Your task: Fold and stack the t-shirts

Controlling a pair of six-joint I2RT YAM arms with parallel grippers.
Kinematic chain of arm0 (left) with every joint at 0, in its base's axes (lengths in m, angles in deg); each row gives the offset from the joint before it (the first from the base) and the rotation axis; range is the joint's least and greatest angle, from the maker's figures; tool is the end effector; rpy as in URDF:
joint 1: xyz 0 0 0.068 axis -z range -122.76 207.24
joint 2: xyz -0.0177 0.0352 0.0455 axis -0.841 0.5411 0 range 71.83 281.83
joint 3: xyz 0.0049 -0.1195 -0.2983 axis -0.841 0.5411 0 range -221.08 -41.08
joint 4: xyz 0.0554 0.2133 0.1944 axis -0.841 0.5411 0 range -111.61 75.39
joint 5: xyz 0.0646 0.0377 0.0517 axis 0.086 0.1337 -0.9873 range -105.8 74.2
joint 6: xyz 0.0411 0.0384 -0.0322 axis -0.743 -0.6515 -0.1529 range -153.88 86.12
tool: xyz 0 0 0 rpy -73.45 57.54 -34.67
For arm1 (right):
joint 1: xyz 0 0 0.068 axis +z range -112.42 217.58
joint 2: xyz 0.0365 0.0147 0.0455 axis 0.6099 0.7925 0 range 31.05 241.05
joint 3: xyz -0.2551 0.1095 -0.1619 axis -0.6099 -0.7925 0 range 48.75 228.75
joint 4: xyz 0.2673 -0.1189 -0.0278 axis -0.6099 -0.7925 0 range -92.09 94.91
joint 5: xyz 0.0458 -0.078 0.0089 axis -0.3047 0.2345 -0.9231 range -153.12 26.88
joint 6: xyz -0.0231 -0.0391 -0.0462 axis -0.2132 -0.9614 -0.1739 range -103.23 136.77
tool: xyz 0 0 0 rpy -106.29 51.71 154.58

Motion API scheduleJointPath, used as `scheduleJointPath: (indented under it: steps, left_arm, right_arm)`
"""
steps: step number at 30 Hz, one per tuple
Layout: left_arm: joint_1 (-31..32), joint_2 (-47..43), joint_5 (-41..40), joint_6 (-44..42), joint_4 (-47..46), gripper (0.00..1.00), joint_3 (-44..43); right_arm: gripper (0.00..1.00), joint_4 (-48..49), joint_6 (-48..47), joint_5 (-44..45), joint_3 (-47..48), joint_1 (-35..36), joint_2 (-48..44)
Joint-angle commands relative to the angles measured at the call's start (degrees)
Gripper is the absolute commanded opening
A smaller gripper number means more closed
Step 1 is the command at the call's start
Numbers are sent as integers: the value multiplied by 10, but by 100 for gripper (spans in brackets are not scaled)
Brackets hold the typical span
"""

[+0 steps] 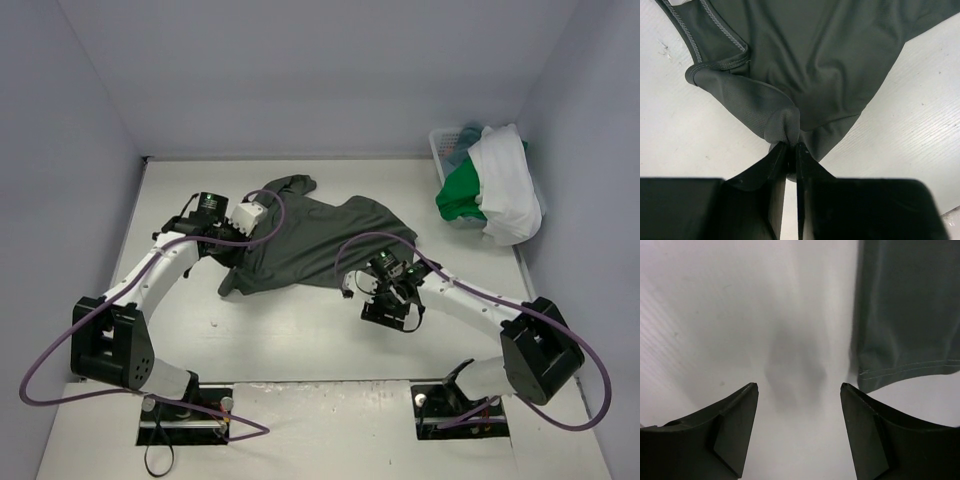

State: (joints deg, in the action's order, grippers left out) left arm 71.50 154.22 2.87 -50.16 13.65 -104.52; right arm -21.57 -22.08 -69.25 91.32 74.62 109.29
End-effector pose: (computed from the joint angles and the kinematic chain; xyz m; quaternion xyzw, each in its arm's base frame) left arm 0.3192 -0.0978 0.2918 0.2953 0.8927 -0.1490 0.3060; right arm 0.2169 0.1705 0.1968 -0.6061 0.7564 0.0481 0.2411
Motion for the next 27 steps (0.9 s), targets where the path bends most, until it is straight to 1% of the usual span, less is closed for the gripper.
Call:
scheduleJointPath:
  steps: [1, 3, 7, 8, 10, 14, 15, 17, 19, 25, 27]
  left_arm:
    - [2, -22, -9, -5, -19, 9, -7]
    - [2, -27, -12, -4, -20, 16, -7]
    - [2, -37, -18, -5, -22, 26, -7]
    - [2, -36, -20, -6, -21, 31, -7]
    - [2, -35, -21, -7, -20, 36, -6]
    - [2, -30, -22, -9, -22, 44, -1]
    - [2, -31, -23, -9, -23, 49, 0]
    - [2, -32, -23, -9, -21, 50, 2]
    - [2, -36, -29, -10, -19, 58, 7]
    - [-3, -67, -37, -26, 4, 62, 13]
    - [-4, -85, -34, -35, 17, 62, 16]
  right_arm:
    - [64, 31, 1, 49, 17, -12, 2]
    - [64, 36, 0, 53, 21, -14, 3]
    - [64, 44, -5, 60, 25, -24, 0]
    - [64, 48, -9, 80, 23, -28, 2]
    - [64, 62, -23, 83, 19, -48, 13]
    - [64, 73, -43, 67, 23, -86, 42]
    - [63, 80, -52, 47, 23, -92, 56]
    - [63, 83, -60, 30, 26, -107, 75]
    - [61, 88, -66, 10, 31, -113, 90]
    - [57, 98, -79, -41, 44, -115, 131]
    - [49, 99, -82, -49, 49, -115, 148]
